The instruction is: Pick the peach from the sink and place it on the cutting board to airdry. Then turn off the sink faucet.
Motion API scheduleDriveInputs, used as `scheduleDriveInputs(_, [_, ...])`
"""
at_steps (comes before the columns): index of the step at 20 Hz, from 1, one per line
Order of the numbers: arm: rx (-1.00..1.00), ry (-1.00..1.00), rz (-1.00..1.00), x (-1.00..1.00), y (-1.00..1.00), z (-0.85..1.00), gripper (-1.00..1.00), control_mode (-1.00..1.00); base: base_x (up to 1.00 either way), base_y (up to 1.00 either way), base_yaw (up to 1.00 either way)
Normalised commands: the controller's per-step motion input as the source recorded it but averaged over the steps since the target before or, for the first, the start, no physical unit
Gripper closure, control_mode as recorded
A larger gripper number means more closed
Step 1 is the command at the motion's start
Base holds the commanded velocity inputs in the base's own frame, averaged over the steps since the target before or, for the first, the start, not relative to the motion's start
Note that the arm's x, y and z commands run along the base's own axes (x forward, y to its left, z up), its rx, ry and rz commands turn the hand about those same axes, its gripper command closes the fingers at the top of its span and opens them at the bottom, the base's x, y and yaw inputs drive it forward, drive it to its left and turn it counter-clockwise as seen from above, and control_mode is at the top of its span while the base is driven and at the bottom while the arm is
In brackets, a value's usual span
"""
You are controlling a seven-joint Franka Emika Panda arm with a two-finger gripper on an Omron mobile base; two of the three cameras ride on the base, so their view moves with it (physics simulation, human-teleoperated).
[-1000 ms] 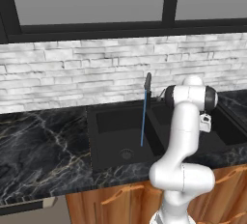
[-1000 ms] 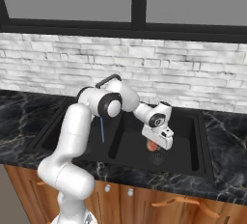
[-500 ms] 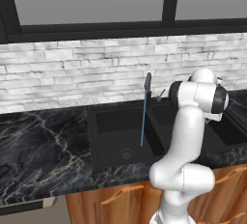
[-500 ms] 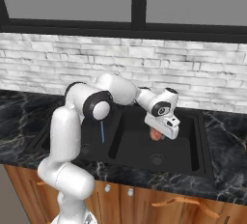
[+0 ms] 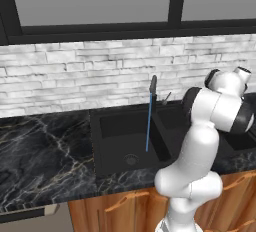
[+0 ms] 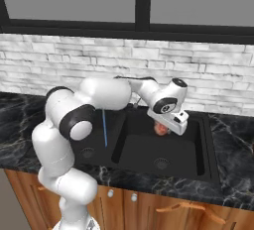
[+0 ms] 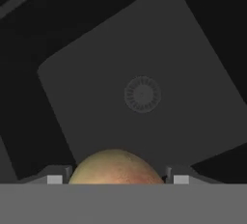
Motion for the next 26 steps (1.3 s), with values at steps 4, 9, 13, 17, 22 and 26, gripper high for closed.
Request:
scheduleDriveInputs(4, [-0.10,-0.30,0.00,-0.65,0.24,0.36,1.00,-1.00,0.00,0.00,0.00])
scheduleDriveInputs(9, [-0.17,-0.25,0.05,-0.55,0.32,0.48,1.00,-1.00,0.00,0.00,0.00])
scheduleDriveInputs(13, [-0.26,-0.20,0.11,-0.46,0.42,0.72,1.00,-1.00,0.00,0.00,0.00])
scheduleDriveInputs(17, [-0.26,-0.16,0.08,-0.54,0.44,0.79,1.00,-1.00,0.00,0.00,0.00])
scheduleDriveInputs(22, [-0.14,-0.13,0.03,-0.80,0.10,0.68,1.00,-1.00,0.00,0.00,0.00])
scheduleDriveInputs(26, [-0.08,-0.07,0.00,-0.80,0.00,0.66,1.00,-1.00,0.00,0.00,0.00])
